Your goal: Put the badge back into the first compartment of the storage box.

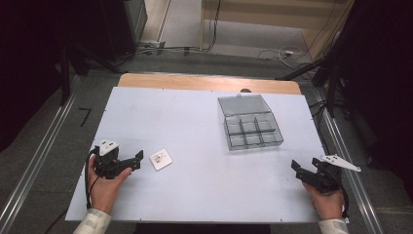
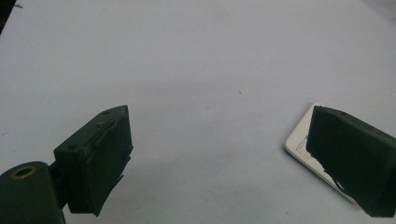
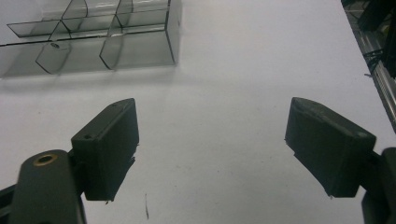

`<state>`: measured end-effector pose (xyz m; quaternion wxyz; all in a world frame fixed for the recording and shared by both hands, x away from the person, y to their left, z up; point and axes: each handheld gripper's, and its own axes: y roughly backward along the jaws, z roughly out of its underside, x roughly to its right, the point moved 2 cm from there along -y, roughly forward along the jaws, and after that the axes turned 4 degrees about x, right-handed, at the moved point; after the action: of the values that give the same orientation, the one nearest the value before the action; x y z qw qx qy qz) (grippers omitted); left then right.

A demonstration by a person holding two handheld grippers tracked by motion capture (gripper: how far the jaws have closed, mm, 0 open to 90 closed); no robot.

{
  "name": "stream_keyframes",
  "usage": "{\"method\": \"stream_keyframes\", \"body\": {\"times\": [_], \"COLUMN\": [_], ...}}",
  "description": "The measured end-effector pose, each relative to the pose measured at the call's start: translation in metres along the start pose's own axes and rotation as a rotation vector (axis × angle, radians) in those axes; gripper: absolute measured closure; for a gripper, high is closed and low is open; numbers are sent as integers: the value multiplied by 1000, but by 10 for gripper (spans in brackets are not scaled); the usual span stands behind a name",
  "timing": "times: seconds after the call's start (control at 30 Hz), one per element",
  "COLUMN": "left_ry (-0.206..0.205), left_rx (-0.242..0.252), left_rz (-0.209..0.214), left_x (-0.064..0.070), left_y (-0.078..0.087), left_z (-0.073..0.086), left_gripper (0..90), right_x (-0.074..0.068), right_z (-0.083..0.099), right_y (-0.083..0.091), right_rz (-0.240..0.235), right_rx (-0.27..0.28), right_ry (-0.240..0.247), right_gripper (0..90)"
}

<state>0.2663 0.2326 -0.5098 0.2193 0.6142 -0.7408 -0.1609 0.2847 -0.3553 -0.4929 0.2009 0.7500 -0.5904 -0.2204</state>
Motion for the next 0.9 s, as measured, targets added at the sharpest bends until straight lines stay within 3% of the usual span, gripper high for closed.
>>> {"method": "stream_keyframes", "body": {"times": [0.9], "left_ry": [-18], "left_rx": [-5], "left_rz": [39], "left_x": [11], "left_y": [-6], "left_z": [-1], "left_gripper": [77], "right_x": [3], "right_z": [1], "right_y": [2], "right_rz": [2], "right_rx": [0], "right_ry": [-4], "right_gripper": [124]}}
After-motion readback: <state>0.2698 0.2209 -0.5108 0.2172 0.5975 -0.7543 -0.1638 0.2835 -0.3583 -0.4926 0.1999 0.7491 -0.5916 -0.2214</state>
